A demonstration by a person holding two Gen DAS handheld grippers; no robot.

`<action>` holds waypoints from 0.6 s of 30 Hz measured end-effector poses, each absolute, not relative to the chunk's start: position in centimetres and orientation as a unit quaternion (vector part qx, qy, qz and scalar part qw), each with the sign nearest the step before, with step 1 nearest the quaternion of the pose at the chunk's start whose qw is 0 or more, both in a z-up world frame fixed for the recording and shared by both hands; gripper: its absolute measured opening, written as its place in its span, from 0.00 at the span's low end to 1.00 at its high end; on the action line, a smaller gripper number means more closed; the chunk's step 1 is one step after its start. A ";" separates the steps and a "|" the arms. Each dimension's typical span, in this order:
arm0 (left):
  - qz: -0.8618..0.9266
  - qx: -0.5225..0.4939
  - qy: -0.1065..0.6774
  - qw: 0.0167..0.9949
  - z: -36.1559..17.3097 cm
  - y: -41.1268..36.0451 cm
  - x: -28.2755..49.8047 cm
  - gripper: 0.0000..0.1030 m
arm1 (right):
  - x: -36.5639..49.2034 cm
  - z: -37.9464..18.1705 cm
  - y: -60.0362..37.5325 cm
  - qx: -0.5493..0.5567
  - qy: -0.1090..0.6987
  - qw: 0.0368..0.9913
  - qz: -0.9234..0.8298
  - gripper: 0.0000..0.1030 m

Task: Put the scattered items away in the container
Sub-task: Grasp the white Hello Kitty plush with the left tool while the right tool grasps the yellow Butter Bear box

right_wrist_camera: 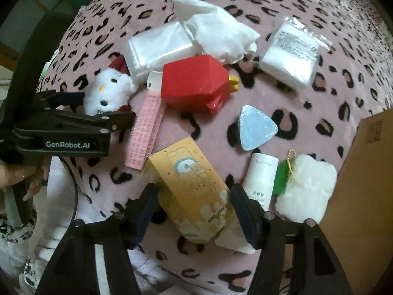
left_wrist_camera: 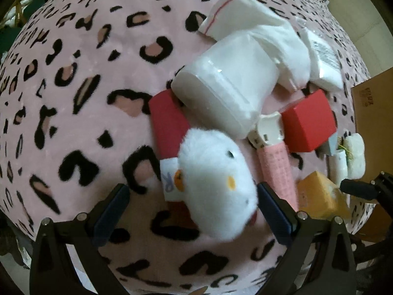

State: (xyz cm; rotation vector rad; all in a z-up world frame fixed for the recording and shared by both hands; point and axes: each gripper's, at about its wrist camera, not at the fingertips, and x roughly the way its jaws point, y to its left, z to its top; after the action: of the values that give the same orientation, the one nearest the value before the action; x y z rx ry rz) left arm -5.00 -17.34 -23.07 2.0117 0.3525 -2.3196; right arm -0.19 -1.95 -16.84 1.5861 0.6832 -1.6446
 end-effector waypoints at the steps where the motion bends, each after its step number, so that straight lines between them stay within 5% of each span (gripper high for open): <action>1: -0.749 0.652 0.112 0.027 -23.4 -17.3 -5.1 1.00 | -0.3 -17.1 -2.1 0.620 0.271 0.373 -0.635 0.70; 13: -0.759 0.640 0.113 0.029 -24.2 -17.2 -5.4 1.00 | 0.2 -19.2 -3.2 0.640 0.269 0.369 -0.618 0.70; 18: -0.749 0.652 0.115 0.031 -24.4 -17.2 -5.6 1.00 | 0.2 -18.1 -2.5 0.634 0.250 0.349 -0.643 0.53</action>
State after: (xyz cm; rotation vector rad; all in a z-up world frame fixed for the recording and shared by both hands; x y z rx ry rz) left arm -5.63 -17.23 -24.43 2.0088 0.3540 -2.3081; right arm 0.20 -2.46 -18.06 1.6434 0.6475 -1.6661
